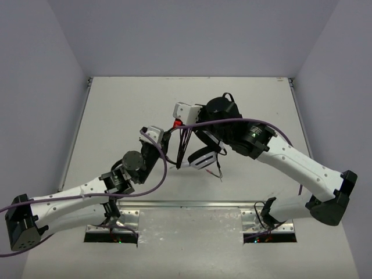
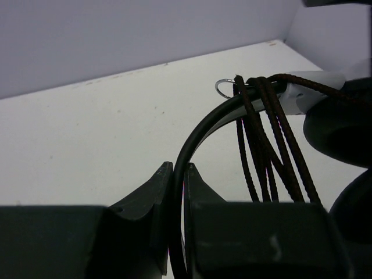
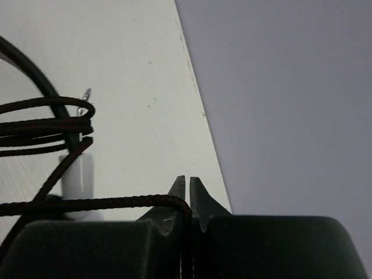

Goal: Wrap the headphones

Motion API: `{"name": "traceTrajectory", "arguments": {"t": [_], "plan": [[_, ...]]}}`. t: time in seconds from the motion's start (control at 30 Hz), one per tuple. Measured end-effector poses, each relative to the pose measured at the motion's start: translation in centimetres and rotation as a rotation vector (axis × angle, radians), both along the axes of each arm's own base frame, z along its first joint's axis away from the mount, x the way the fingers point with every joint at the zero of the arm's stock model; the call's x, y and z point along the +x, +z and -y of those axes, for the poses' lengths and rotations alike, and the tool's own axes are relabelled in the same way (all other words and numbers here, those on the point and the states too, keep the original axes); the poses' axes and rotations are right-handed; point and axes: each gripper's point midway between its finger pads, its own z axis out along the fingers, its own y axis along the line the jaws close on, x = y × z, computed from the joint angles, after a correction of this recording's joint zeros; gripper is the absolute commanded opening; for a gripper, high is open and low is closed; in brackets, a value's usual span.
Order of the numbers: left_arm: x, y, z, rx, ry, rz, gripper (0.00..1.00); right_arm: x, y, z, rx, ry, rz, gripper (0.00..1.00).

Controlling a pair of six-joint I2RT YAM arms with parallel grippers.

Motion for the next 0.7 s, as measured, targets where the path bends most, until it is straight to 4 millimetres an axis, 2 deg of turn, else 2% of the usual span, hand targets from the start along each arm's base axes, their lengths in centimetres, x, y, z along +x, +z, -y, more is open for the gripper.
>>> {"name": "traceTrajectory", "arguments": {"t": [0.1,0.2,0.33,0.47,0.6,0.7], "plan": [[-1.6,2.2,1.3,-0.011,-0.069,0.05,0.0,1.6,0.2,1.5,-0.027,-0.037,0.026,0.04],[-2.7,3.5,3.4,0.022,-0.151,0.062,0.0,2.8,0.4,2.7,-0.031,-0.058,0.037,0.02],[-3.6,4.4,5.8,0.078,-0.241,0.056,0.0,3.0,-0.5,3.0,-0.007,-0.016,-0.021,0.02],[-4.4,5.1,5.4,0.078,-0.259,0.066,0.0,2.4,-2.0,3.7,0.062,0.024,-0.124,0.02],[-5.4,6.9,3.7,0.042,-0.265,0.098,0.0,1.9,-3.8,3.8,0.135,0.036,-0.202,0.02],[-6.2,8.1,2.6,0.027,-0.275,0.119,0.01,1.7,-4.6,3.2,0.206,0.06,-0.26,0.02]]}}
